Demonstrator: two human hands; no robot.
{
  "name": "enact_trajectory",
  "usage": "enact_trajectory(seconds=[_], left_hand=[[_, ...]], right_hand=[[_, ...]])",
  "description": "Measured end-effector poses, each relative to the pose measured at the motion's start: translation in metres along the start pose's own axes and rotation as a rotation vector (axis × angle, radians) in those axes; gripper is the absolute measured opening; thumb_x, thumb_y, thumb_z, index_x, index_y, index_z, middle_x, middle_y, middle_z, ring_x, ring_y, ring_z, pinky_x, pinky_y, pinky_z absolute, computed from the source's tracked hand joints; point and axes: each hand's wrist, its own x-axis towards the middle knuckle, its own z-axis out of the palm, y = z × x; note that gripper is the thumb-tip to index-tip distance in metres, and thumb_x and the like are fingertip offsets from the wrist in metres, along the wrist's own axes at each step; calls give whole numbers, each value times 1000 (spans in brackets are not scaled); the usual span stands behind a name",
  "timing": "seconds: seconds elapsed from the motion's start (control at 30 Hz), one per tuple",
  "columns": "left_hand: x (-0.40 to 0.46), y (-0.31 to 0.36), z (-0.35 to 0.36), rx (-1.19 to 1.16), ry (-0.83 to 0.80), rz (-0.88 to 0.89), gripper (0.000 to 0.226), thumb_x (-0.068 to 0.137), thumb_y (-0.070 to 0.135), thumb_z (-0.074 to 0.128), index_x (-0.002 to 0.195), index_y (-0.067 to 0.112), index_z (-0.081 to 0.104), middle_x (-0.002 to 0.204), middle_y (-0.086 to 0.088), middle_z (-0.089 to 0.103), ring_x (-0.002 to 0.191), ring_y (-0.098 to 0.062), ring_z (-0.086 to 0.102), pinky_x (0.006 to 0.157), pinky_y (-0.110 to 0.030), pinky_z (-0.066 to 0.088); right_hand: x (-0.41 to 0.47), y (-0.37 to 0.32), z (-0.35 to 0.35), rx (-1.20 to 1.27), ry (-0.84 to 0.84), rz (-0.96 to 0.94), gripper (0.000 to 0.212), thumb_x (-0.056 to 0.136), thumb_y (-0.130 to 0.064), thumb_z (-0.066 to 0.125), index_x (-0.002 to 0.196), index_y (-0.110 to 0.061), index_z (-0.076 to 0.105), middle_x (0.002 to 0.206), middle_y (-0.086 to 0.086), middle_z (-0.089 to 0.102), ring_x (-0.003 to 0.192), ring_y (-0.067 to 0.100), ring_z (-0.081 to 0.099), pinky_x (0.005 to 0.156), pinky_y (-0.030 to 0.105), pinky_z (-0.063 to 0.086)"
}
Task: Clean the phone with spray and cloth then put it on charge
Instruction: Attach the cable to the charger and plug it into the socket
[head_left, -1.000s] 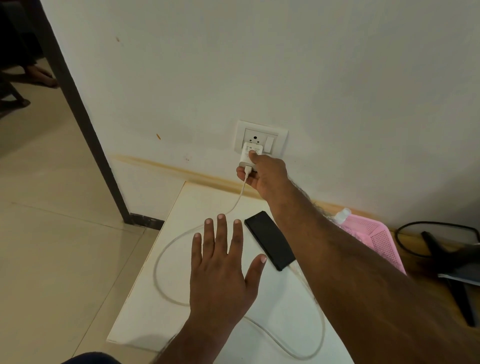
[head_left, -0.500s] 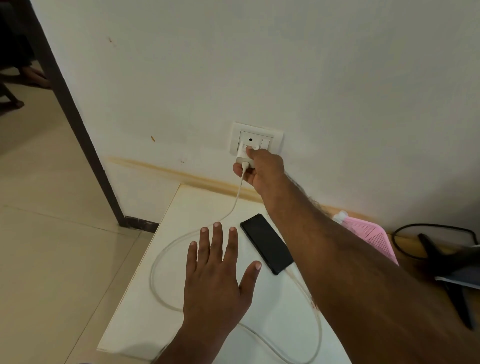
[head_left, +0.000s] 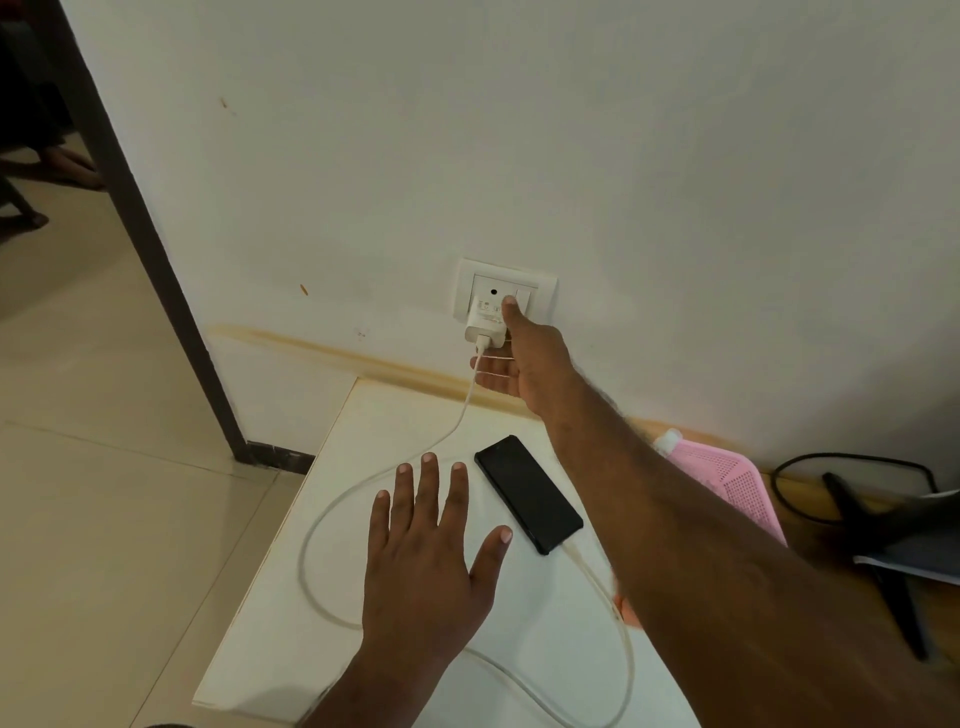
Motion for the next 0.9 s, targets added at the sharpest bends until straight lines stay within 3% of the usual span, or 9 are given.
enact_trajectory(seconds=[0.1,0.17,0.2,0.3,0.5,0.77,0.9], left_hand=[[-2,-1,1,-9,2,6,79,94,75,24,154,25,35,162,-9,25,150,-31,20,119,-50,18],[-3,-1,2,-7,-3,8,78,94,75,26,154,25,35,162,-8,25,150,-30,18,119,-48,15],[-2,-1,1,-5,-6,7,78,94,75,26,154,25,35,162,-8,24,150,-30,17,119,-47,13],[-1,-2,1,-14,-19,3,79,94,75,24,154,26,35,163,-7,22,151,-29,17,119,-46,13],[-1,0,3,-28,-39,7,81,93,78,20,155,27,33,164,-6,20,152,-28,14,120,-46,10],[-2,2,3,-37,-54,0,83,91,79,16,156,28,30,164,-4,14,152,-24,6,120,-43,2],[-2,2,2,-49,-53,-1,84,91,80,16,155,29,31,164,-4,15,151,-25,10,120,-45,6]], right_hand=[[-2,8,-15,-457,127,-193,27,94,-24,52,115,-12,65,97,6,70,82,24,70,68,38,60],[0,8,-26,-926,320,-461,20,92,-26,55,105,-16,66,96,2,70,85,22,66,73,35,55],[0,6,-30,-1015,394,-539,18,91,-32,59,100,-18,66,94,0,70,83,21,64,71,32,51],[6,-7,-34,-997,451,-556,25,84,-43,68,96,-21,64,89,-5,68,79,17,61,66,29,46],[21,-10,-23,-1007,449,-570,23,82,-44,70,79,-24,60,76,-7,65,71,18,62,59,28,44],[26,-2,-16,-980,495,-620,21,87,-35,67,87,-16,60,83,-1,67,76,22,62,61,30,45],[26,3,-13,-989,530,-666,21,90,-33,64,90,-13,59,87,3,69,79,23,63,59,28,37]])
